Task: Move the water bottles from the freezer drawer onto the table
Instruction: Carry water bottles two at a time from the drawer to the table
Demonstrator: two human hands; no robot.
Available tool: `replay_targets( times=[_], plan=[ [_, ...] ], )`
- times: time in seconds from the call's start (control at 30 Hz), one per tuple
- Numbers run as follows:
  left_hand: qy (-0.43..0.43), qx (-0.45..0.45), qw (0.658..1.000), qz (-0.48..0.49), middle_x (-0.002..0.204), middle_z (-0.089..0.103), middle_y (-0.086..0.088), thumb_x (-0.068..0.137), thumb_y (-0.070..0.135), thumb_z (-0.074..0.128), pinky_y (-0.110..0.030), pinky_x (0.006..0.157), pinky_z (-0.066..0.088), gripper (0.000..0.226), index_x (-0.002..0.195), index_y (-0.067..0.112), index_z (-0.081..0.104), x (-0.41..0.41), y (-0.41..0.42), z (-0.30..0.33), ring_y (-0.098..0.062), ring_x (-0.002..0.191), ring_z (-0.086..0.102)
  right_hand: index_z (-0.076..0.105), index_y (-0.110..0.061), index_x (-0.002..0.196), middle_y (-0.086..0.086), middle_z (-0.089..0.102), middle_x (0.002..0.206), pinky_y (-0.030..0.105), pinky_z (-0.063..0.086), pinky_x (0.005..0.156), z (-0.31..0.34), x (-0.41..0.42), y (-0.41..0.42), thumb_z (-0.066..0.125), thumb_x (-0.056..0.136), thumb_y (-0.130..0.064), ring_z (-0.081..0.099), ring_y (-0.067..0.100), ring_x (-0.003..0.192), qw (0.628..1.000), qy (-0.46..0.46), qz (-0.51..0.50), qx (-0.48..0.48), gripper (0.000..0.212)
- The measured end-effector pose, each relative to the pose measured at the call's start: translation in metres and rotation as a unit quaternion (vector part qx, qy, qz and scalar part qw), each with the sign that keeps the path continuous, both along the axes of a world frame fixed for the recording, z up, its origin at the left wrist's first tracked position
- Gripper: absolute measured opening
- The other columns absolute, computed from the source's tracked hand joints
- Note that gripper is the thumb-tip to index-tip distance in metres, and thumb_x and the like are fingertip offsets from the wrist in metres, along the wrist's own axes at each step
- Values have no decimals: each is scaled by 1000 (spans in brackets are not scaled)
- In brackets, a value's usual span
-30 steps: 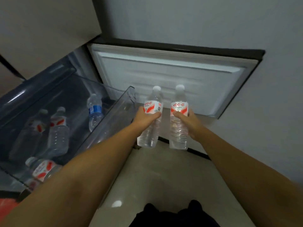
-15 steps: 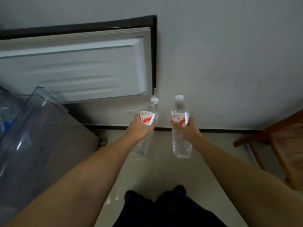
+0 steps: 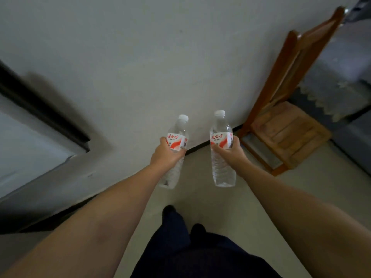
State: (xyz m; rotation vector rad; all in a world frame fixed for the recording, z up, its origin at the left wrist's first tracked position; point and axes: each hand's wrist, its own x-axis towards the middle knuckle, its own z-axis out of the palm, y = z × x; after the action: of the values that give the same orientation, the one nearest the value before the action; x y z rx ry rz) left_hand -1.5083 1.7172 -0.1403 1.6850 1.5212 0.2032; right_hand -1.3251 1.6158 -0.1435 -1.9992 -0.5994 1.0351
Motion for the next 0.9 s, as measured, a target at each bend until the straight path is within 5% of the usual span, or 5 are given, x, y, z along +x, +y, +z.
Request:
replay_targets(
  times=[0.3,0.5,0.9],
  plan=[
    [-1,14,977,-214,112,61,-5,81,43,69,-38,81,53,56,119,16,38,134,51,-5,-24,95,62,36,-20,130,-4,57,106,21,48,66,-1,94,-6,70,85,-33,61,16,95,990,-18,-139,3,59],
    [2,20,946,-323,120,59,-4,79,42,71,-37,84,54,59,122,19,38,227,94,1,-22,103,61,33,-22,135,-1,56,112,43,54,91,-3,142,-3,71,85,-30,60,18,100,962,-3,-274,5,64],
    [29,37,837,-545,110,55,2,79,47,70,-30,71,51,62,122,23,33,377,30,-10,-15,93,58,40,-21,122,0,60,107,36,54,87,-15,192,-87,75,82,-25,62,15,96,874,16,-483,49,53]
  ],
)
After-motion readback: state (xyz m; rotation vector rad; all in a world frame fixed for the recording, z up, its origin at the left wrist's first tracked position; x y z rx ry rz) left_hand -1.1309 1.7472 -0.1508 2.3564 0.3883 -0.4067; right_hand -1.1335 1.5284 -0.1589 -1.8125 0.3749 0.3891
